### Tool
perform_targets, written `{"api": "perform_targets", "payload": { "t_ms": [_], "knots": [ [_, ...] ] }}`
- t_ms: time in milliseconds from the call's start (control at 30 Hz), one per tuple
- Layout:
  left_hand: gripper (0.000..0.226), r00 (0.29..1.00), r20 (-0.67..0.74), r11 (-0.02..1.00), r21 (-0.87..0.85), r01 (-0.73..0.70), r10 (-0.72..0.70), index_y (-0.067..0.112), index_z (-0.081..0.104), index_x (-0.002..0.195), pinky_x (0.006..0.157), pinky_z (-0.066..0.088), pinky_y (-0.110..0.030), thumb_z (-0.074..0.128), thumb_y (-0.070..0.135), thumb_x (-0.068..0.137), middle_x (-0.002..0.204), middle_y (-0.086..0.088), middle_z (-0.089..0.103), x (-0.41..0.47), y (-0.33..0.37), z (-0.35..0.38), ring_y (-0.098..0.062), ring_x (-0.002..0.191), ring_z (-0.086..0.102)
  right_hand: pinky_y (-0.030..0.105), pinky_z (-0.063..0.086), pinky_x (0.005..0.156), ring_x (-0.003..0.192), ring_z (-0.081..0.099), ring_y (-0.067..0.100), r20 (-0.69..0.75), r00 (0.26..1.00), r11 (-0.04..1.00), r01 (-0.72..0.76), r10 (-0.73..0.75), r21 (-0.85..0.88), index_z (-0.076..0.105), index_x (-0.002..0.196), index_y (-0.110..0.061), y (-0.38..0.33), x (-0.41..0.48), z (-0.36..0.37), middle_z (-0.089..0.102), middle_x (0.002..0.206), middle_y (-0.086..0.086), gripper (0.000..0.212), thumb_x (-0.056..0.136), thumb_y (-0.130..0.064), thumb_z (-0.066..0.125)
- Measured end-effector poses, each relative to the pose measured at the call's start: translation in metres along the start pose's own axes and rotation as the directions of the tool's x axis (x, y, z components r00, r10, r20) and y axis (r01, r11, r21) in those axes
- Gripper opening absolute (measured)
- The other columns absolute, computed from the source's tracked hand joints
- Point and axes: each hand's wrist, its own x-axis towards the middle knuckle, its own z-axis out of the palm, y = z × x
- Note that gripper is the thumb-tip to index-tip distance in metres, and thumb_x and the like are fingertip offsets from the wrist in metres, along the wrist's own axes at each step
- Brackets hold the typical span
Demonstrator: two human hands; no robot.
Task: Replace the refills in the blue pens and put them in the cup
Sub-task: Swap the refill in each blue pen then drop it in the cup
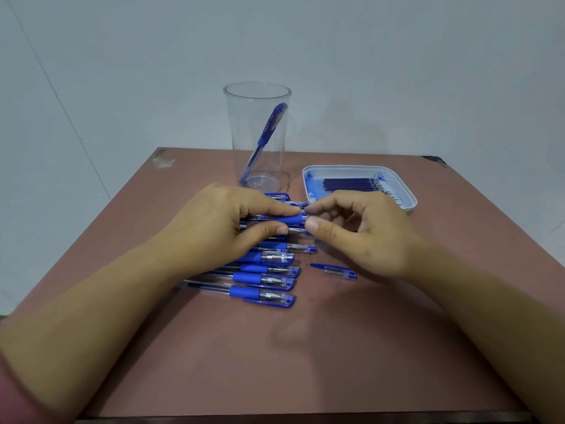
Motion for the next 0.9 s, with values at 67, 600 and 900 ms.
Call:
{"api": "perform_targets", "payload": {
  "t_ms": [67, 600, 900],
  "knots": [
    [0.038, 1.000, -0.007, 1.000, 0.006, -0.012, 0.012, 0.040, 0.063, 0.120, 0.068, 0.057, -0.035, 0.059, 0.052, 0.084, 0.099, 0.020, 0.073, 0.000, 0.000, 0.000, 0.000, 0.083, 0.068, 0.042, 0.055, 0.074, 0.078, 0.066, 0.025, 0.017, 1.000, 1.000, -0.016, 0.016, -0.001, 0.071, 0.085, -0.029, 0.002, 0.001, 0.000, 0.071, 0.079, 0.003, 0.035, 0.084, -0.061, 0.056],
    [0.024, 0.999, -0.003, 0.998, -0.039, 0.047, -0.048, 0.046, 0.066, 0.111, 0.066, 0.047, -0.012, 0.065, 0.043, 0.088, 0.086, 0.036, 0.064, 0.001, 0.009, 0.001, 0.006, 0.078, 0.065, 0.031, 0.056, 0.081, 0.083, 0.069, 0.005, -0.100, 0.990, 0.995, 0.100, -0.099, 0.009, 0.070, 0.086, -0.038, -0.001, -0.001, -0.004, 0.072, 0.087, -0.014, 0.023, 0.077, -0.019, 0.079],
    [0.028, 1.000, -0.022, 1.000, 0.006, 0.019, -0.019, 0.037, 0.070, 0.113, 0.075, 0.052, -0.018, 0.067, 0.039, 0.085, 0.101, 0.024, 0.070, 0.002, 0.009, 0.000, 0.010, 0.091, 0.064, 0.011, 0.042, 0.060, 0.061, 0.056, 0.000, -0.065, 0.998, 1.000, 0.024, -0.023, 0.019, 0.071, 0.085, -0.033, -0.002, -0.001, -0.001, 0.069, 0.071, -0.010, 0.003, 0.085, -0.035, 0.069]
  ]
}}
